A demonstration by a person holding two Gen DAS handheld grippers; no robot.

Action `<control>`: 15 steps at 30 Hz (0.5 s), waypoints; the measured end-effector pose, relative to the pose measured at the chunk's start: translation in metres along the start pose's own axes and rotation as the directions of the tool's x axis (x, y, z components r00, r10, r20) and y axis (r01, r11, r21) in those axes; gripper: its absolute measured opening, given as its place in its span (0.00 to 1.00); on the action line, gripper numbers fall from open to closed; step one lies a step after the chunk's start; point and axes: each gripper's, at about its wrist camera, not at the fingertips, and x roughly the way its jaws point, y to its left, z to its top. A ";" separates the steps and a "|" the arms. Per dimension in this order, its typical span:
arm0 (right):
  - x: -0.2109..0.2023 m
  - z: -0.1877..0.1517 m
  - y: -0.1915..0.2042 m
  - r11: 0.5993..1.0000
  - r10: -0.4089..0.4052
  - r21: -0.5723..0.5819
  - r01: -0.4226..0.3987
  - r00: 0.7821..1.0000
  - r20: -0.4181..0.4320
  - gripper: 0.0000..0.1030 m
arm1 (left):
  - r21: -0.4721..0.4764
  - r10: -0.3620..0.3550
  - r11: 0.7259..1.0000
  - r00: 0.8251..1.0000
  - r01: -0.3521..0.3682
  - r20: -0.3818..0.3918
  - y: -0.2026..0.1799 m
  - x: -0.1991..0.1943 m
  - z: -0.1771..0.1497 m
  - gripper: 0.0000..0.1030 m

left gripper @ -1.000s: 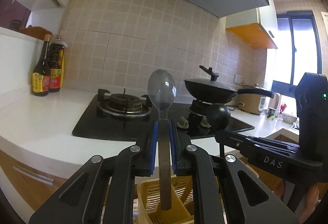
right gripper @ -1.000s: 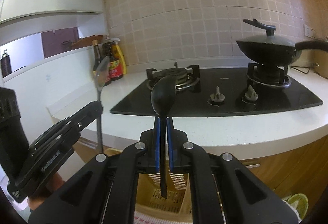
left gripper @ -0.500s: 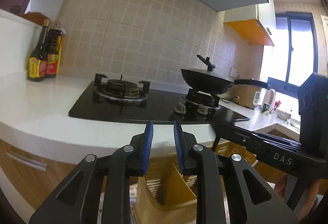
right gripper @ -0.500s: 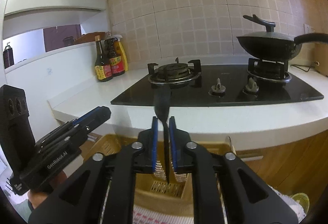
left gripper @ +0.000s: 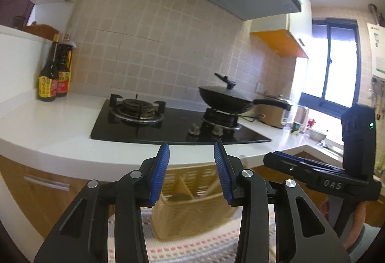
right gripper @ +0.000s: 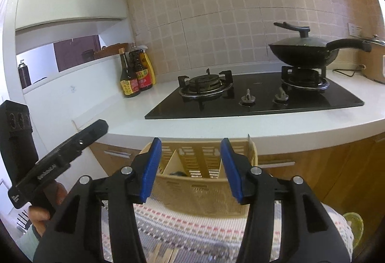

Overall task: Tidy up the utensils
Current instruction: 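Move both tools back over the remaining utensils on the table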

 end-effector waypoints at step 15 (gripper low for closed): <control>-0.028 -0.048 0.016 0.998 -0.058 0.009 0.066 0.928 -0.369 0.46 | 0.018 0.042 0.999 0.923 -0.038 -0.383 -0.023 -0.041 -0.047 0.46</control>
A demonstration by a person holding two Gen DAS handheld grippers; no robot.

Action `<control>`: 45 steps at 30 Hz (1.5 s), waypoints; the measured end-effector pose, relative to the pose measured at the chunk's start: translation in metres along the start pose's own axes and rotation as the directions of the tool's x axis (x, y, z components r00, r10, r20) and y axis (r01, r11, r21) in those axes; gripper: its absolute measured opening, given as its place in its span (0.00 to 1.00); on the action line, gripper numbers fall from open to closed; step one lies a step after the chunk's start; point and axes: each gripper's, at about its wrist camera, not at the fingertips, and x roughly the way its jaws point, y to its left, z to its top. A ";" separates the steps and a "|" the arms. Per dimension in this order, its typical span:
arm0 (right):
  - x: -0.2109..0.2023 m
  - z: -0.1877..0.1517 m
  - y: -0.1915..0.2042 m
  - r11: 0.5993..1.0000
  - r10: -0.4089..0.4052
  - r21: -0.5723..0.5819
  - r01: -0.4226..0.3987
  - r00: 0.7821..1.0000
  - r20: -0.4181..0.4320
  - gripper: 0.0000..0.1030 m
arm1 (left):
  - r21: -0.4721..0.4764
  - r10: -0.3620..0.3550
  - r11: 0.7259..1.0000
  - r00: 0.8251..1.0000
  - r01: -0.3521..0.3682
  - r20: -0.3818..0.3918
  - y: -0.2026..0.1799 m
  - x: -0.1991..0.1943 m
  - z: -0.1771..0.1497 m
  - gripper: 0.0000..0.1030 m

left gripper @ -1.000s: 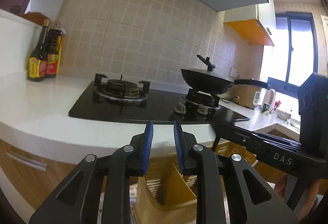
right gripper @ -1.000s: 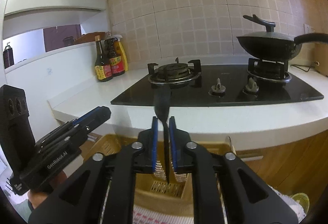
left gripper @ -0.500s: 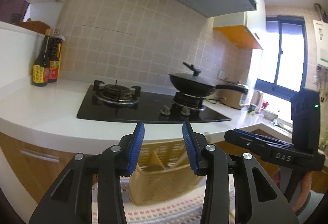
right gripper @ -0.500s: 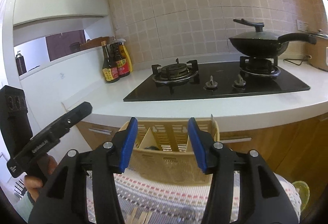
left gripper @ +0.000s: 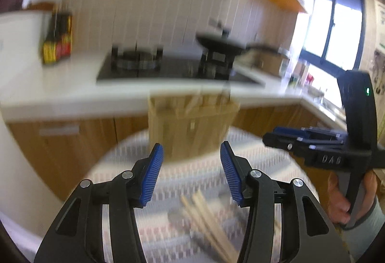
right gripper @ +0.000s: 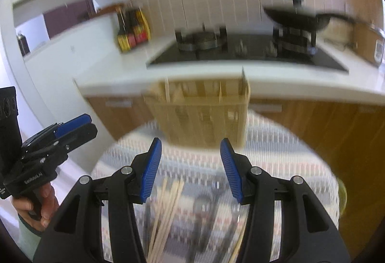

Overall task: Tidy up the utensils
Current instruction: 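Move both tools back over the remaining utensils on the table, then grasp a clear spoon with the left tool while the right tool grasps another clear spoon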

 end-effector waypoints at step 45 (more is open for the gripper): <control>0.106 -0.093 0.011 0.995 -0.071 -0.094 0.031 0.886 -0.458 0.11 | 0.240 0.152 0.970 0.858 -0.035 -0.491 0.000 0.088 -0.101 0.29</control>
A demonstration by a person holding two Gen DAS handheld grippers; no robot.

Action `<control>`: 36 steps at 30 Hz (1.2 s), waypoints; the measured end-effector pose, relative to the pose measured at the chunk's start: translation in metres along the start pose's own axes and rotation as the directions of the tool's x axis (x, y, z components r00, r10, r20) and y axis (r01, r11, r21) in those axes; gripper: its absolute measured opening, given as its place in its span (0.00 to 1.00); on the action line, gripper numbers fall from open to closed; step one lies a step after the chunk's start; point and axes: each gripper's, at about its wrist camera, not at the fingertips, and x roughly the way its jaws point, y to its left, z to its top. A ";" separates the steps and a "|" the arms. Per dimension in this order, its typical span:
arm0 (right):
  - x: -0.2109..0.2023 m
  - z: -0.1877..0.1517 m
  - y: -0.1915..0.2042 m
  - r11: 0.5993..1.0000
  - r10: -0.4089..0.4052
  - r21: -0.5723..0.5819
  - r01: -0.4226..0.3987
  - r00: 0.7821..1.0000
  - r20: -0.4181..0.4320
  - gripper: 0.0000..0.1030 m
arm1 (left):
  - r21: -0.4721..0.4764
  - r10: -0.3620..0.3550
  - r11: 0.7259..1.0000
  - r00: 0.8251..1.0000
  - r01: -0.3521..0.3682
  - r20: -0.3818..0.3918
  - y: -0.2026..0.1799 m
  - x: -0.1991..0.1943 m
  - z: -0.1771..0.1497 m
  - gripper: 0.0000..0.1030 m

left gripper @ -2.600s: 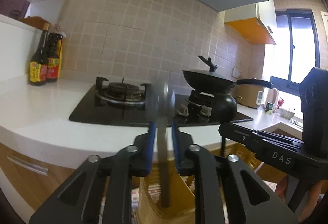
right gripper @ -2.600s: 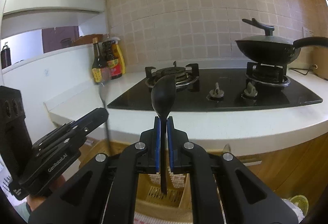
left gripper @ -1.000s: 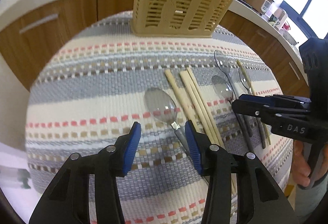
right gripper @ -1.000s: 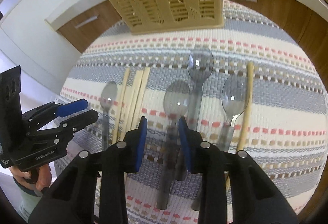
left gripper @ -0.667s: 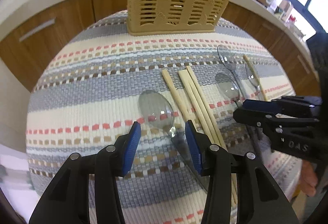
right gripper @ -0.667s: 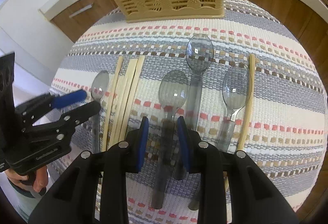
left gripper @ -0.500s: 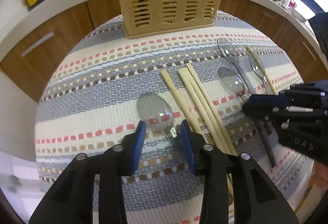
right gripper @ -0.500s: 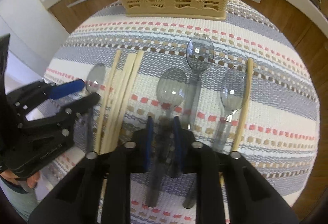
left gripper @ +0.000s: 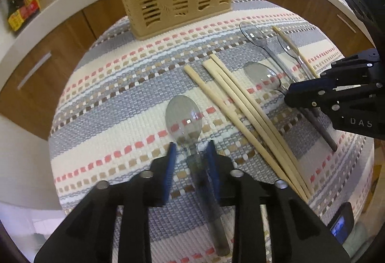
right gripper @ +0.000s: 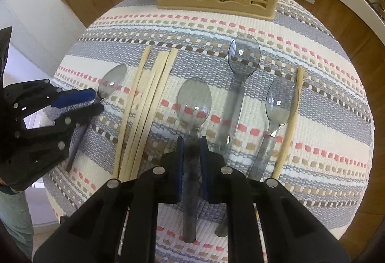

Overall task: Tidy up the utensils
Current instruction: 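Grasp a clear spoon with the left tool while the right tool grasps another clear spoon, then carry both clear spoons over the beige basket and open both tools to drop them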

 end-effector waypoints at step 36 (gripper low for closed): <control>-0.179 0.028 0.019 0.991 0.017 -0.119 0.058 0.834 0.552 0.10 | -0.130 0.106 0.991 0.806 -0.036 0.582 -0.003 -0.177 0.075 0.10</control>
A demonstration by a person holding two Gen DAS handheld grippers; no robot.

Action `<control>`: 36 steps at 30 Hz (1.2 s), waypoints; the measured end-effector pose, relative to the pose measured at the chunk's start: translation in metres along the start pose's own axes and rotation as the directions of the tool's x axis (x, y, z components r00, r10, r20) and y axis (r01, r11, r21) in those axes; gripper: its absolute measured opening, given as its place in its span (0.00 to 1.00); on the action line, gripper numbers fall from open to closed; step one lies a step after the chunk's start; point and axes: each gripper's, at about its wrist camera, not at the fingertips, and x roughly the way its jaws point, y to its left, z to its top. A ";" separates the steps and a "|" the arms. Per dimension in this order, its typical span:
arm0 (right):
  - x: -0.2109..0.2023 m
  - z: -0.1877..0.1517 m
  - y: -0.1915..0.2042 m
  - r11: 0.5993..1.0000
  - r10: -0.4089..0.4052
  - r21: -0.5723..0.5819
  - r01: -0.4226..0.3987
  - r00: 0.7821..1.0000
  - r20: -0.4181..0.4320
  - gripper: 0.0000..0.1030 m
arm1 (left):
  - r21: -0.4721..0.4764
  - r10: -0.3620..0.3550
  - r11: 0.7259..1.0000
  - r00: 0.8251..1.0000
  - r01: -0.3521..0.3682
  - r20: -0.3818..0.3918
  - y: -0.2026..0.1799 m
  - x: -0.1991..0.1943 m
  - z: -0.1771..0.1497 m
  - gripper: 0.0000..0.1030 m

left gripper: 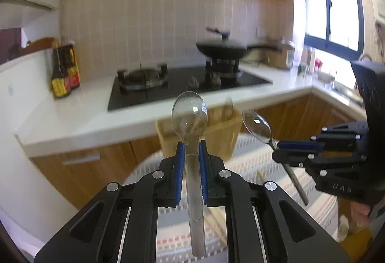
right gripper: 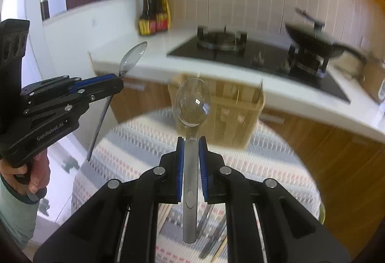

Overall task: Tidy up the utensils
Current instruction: 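Carry both clear spoons over the beige basket and open both tools to drop them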

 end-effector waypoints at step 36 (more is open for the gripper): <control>0.132 0.078 -0.116 0.964 -0.165 0.253 0.081 0.929 0.332 0.10 | -0.186 0.053 0.982 0.932 0.016 0.359 0.059 0.144 0.043 0.10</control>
